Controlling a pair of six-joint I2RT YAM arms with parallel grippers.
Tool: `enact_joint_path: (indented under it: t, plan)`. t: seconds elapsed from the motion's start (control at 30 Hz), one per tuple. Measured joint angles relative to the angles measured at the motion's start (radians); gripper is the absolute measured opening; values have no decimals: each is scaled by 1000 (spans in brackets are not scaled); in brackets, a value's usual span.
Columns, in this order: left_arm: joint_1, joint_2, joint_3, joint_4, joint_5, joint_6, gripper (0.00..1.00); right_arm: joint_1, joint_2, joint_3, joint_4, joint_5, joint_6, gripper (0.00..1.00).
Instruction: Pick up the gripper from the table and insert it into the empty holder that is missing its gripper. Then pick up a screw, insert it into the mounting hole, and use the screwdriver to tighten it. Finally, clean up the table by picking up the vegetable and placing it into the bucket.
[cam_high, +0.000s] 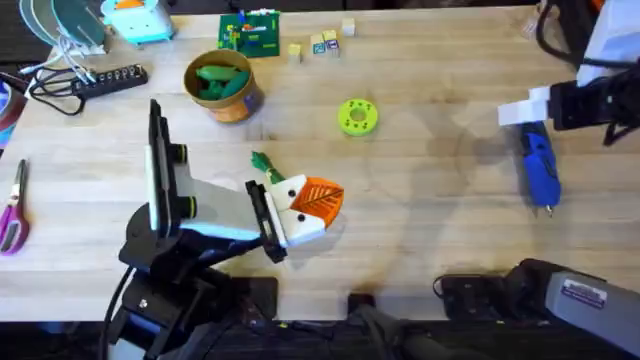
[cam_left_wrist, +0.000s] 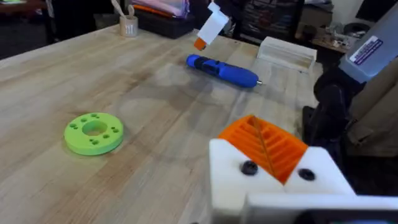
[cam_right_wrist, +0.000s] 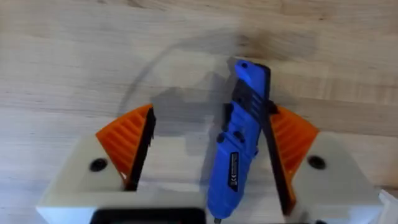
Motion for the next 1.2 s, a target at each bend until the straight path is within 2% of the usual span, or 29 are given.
enact_joint_path:
  t: [0.17, 0.37, 0.57, 0.97, 1.2]
  plan:
    - [0, 0, 0, 0, 0, 0, 5, 0, 57, 37, -63, 64, 2, 991]
    - [0, 0, 0, 0, 0, 0, 5, 0, 185, 38, -84, 204, 2, 991]
    - [0, 0, 0, 0, 0, 0, 5, -13, 253, 38, -59, 252, 2, 991]
    - [0, 0, 0, 0, 0, 0, 5, -147, 313, 38, -26, 105, -21, 991]
    - [0, 0, 0, 0, 0, 0, 5, -166, 375, 39, 24, 39, -22, 987]
